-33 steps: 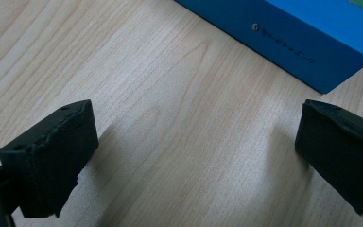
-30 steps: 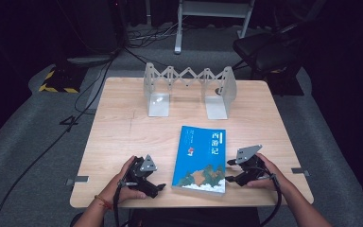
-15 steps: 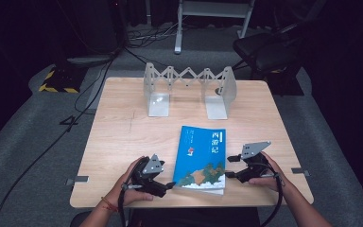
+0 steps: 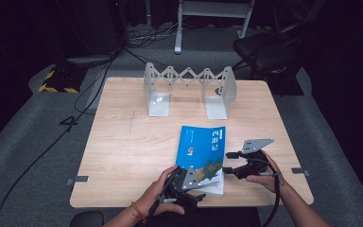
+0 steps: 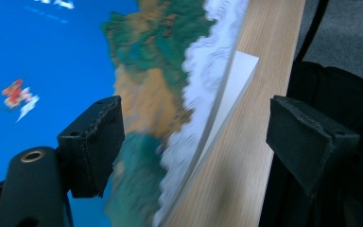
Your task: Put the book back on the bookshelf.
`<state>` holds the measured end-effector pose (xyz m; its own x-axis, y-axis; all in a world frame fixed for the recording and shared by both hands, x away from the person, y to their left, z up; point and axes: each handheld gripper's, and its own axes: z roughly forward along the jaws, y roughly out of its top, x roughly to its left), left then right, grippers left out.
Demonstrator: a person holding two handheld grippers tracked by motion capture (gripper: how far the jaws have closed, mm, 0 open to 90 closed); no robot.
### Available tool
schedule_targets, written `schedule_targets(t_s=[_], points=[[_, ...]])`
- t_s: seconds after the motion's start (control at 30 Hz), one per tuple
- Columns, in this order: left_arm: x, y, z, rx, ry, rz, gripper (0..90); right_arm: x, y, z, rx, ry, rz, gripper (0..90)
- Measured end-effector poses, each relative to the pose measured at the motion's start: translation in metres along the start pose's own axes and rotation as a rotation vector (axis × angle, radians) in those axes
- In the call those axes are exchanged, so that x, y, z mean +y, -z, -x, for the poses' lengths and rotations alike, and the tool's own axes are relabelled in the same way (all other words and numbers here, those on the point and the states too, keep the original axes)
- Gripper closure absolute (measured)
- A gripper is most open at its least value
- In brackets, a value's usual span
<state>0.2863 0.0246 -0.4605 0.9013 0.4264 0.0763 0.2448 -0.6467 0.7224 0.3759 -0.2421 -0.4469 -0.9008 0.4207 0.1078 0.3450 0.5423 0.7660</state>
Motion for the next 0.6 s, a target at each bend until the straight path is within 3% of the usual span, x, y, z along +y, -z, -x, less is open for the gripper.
schedule_targets(t_s=[0.07, 0.13, 0.23, 0.33, 0.37, 0.43, 0.53, 0.6], points=[[0.003, -0.008, 0.004, 0.023, 0.004, -0.006, 26.2, 0.003, 0.000, -0.001, -0.003, -0.011, 0.013, 36.1], [0.006, -0.015, 0.008, 0.044, -0.005, -0.009, 26.2, 0.005, 0.000, -0.003, -0.010, -0.019, 0.022, 36.2], [0.011, -0.021, 0.010, 0.107, -0.004, 0.012, 28.8, 0.008, -0.002, -0.004, -0.017, -0.023, 0.032, 36.1], [0.014, -0.021, 0.007, 0.153, 0.021, 0.033, 38.5, 0.011, -0.003, -0.005, -0.017, -0.028, 0.045, 36.0], [0.015, -0.020, 0.005, 0.175, 0.007, 0.023, 49.1, 0.012, -0.003, -0.005, -0.019, -0.025, 0.048, 35.9], [0.017, -0.018, 0.002, 0.157, 0.012, 0.020, 55.0, 0.012, -0.004, -0.005, -0.023, -0.024, 0.051, 35.4], [0.016, -0.013, 0.003, 0.171, 0.004, 0.038, 66.8, 0.011, -0.004, -0.003, -0.028, -0.040, 0.059, 34.6], [0.015, -0.007, -0.002, 0.160, 0.007, 0.057, 69.6, 0.010, -0.004, -0.001, -0.021, -0.052, 0.066, 34.5]])
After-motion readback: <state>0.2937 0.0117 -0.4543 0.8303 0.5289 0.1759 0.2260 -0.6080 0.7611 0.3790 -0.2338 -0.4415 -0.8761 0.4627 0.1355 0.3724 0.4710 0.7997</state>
